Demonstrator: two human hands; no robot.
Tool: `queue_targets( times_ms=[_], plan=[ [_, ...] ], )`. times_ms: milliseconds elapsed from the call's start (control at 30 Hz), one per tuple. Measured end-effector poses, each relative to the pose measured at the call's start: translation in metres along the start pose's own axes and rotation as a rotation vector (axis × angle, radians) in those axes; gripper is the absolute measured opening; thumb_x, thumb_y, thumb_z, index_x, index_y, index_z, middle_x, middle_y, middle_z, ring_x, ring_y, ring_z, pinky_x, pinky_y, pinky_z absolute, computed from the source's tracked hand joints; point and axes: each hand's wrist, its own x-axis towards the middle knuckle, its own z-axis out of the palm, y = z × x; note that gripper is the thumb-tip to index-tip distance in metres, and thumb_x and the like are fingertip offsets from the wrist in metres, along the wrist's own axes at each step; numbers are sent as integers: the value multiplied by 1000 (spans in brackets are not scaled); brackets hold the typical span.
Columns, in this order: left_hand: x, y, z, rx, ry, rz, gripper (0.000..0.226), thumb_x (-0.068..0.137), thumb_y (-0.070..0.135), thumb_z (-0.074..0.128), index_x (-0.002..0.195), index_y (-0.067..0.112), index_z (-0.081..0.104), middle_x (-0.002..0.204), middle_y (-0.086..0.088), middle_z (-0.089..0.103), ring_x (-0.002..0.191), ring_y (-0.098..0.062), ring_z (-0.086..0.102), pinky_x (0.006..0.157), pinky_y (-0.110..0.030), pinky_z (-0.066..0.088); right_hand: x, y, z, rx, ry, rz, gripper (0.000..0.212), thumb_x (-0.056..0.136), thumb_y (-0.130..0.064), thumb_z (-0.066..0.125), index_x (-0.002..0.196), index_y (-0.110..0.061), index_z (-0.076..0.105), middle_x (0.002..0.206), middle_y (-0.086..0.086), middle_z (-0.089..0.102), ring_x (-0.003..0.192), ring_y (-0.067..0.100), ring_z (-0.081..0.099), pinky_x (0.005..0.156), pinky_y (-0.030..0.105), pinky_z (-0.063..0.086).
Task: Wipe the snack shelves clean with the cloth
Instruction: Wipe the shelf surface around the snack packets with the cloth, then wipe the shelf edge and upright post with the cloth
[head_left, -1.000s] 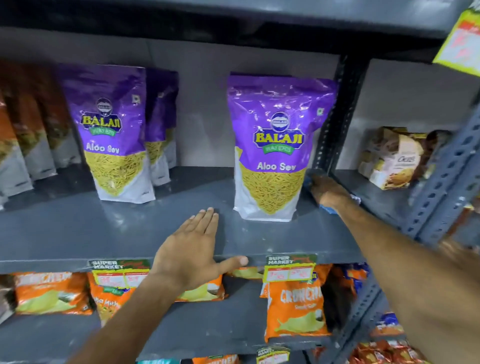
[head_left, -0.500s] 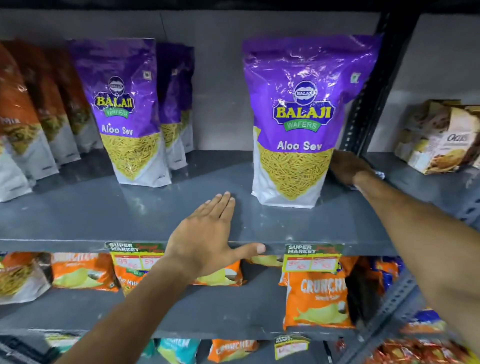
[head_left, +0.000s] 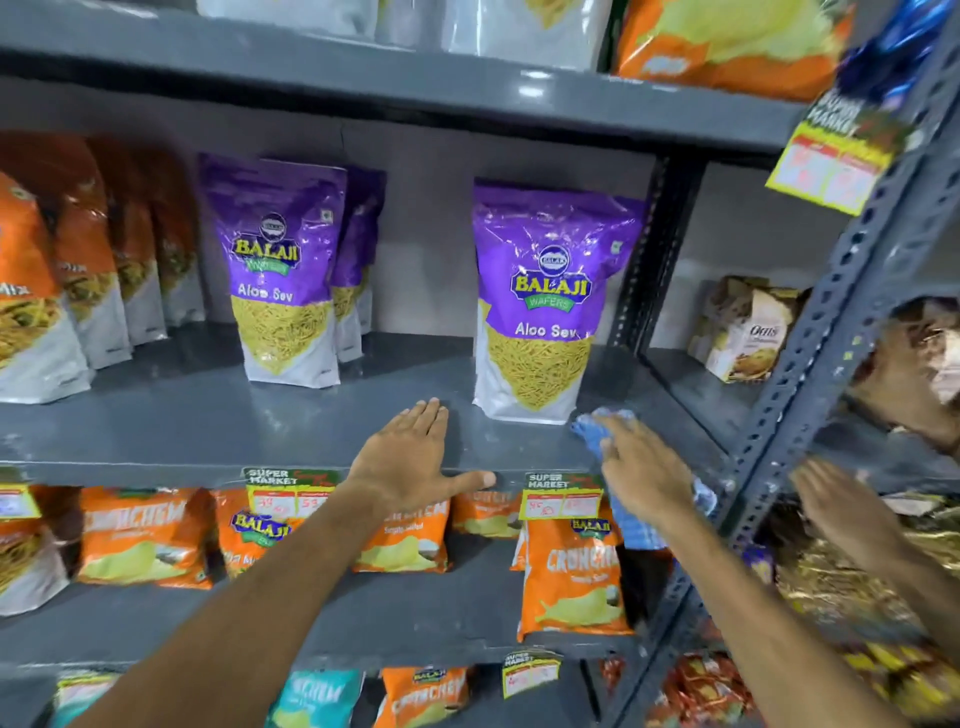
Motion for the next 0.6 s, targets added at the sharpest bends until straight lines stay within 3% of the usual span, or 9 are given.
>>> queue_targets(
  times_ms=[167, 333, 467, 600],
  plan=[
    [-11, 7, 3, 31, 35, -8, 115, 89, 90, 23, 167, 8, 4, 178, -10, 4, 164, -24, 4, 133, -38, 5, -33, -42, 10, 35, 52, -167, 45, 104, -18, 43, 148, -22, 47, 154, 3, 51, 146, 21, 41, 119, 36, 33],
    [-41, -4, 24, 135, 180, 72, 107, 92, 82, 11, 166, 4, 10, 177, -14, 9, 164, -27, 6, 134, -41, 6, -48, -93, 25, 99, 121, -349, 43, 101, -18, 51, 144, -23, 54, 148, 2, 57, 142, 22, 47, 117, 37, 37],
    [-83, -14, 52, 241, 348, 154, 97, 101, 71, 29, 164, -2, 17, 175, -21, 11, 163, -35, 9, 133, -51, 16, -56, -115, 47, 106, 194, -445, 42, 102, -30, 50, 143, -28, 54, 147, 2, 58, 139, 22, 50, 113, 39, 44],
    [-121, -28, 100, 238, 332, 166, 95, 103, 67, 37, 165, -1, 12, 175, -20, 5, 164, -34, 3, 134, -50, 12, -80, -123, 83, 164, 334, -554, 45, 100, -13, 61, 144, -22, 56, 154, 6, 50, 148, 24, 40, 121, 40, 34]
  ],
)
